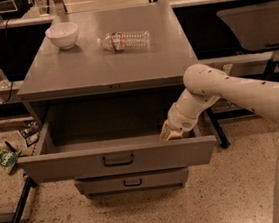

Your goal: Open top drawer

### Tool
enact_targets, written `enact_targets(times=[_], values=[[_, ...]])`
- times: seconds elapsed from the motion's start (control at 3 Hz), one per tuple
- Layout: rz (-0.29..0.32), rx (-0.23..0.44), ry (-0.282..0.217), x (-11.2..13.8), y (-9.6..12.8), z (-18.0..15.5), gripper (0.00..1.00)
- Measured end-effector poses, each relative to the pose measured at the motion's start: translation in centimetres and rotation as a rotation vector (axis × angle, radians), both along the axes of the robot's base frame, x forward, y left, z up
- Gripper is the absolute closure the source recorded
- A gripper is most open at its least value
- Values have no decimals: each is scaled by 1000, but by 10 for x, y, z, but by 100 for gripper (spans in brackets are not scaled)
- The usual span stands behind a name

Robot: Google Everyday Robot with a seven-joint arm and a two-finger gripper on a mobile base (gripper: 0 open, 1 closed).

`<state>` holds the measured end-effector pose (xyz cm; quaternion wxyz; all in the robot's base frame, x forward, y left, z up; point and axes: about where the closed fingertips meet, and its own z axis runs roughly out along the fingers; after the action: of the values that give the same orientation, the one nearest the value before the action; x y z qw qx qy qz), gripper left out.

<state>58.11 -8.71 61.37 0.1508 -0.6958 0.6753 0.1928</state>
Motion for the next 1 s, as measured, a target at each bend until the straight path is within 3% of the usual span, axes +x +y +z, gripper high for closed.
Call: enact_targets(times=[0.67,1.0], values=[[-30,-14,210,-53,-4,-11,100],[-33,-45,281,-70,-6,-12,100]])
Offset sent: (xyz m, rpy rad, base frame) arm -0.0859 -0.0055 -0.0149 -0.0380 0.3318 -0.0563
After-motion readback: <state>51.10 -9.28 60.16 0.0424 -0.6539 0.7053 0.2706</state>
